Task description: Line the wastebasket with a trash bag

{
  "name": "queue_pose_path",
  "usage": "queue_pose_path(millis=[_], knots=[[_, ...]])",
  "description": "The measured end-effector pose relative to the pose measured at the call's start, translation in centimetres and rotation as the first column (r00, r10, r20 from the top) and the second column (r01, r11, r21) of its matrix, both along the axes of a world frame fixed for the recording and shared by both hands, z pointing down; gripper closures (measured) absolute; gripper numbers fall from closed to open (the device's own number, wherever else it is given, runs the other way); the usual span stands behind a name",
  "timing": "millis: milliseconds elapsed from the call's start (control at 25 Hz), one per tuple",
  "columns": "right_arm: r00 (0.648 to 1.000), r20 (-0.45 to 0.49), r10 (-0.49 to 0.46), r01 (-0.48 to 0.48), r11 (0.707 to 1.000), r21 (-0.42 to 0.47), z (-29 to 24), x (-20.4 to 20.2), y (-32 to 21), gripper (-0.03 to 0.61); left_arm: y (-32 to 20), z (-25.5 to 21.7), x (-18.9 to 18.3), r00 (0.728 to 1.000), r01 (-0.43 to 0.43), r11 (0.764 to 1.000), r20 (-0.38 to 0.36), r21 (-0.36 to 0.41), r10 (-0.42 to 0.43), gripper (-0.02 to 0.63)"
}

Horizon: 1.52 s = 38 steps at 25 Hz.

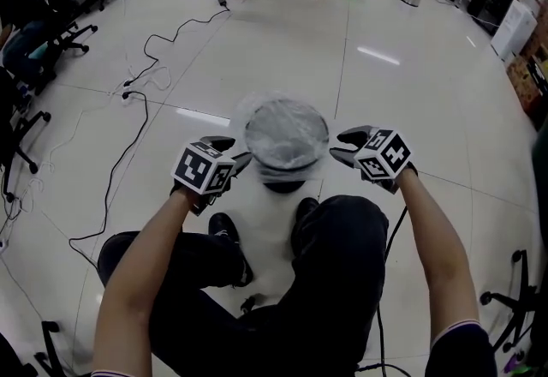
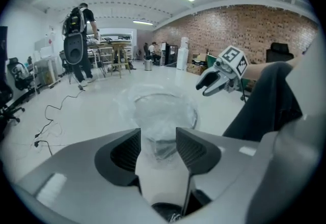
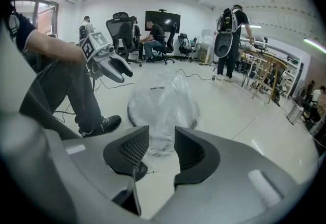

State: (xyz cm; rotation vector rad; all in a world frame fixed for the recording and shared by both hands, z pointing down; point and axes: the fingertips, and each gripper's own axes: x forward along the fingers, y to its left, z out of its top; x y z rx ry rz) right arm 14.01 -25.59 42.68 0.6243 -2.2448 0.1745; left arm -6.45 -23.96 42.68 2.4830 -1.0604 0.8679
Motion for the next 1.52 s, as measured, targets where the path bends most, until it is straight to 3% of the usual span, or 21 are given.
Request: queue_pose_path(millis=[320, 600, 640, 680, 720, 1160, 1520], knots=[[0.999, 0.023, 0.031, -0.032, 0.998, 0.061, -1.5, -1.5, -5.5, 0.42, -5.6, -0.3, -3.5, 0.985, 0.174, 0.983, 0.0, 0.062, -0.175, 0.399], [0.998, 0.034, 0.044, -0.045, 0.999, 0.014, 0.9, -2.8, -10.0, 0.416, -8.4, 2.6, -3.0, 0.982, 0.183, 0.982, -0.046, -0.035, -0.185, 0.408], [0.999, 0.024, 0.042, -0.042, 0.999, 0.009, 1.4, -2.7, -10.3, 0.486, -8.7, 2.9, -3.0, 0.982, 0.18, 0.983, -0.046, -0.039, -0.181, 0.437], [0.999, 0.018, 0.043, -0.043, 0.999, 0.011, 1.8, -2.5, -10.7, 0.574, -9.1, 3.0, -3.1, 0.983, 0.179, 0.983, -0.043, -0.034, -0.18, 0.547], [0.999, 0.016, 0.048, -0.048, 0.999, 0.014, 2.0, -2.2, -11.2, 0.577, -9.6, 3.1, -3.3, 0.983, 0.181, 0.983, -0.04, -0.026, -0.181, 0.601], [0.979, -0.03, 0.201, -0.199, 0.978, 0.069, 4.6, 1.8, -18.4, 0.577, -13.8, 6.0, -3.8, 0.976, 0.216, 0.975, -0.025, -0.048, -0.218, 0.601], [0.977, -0.044, 0.209, -0.21, 0.978, -0.008, 9.9, 1.8, -20.9, 0.577, -15.6, 10.5, -3.7, 0.972, 0.227, 0.964, -0.029, -0.138, -0.233, 0.601]])
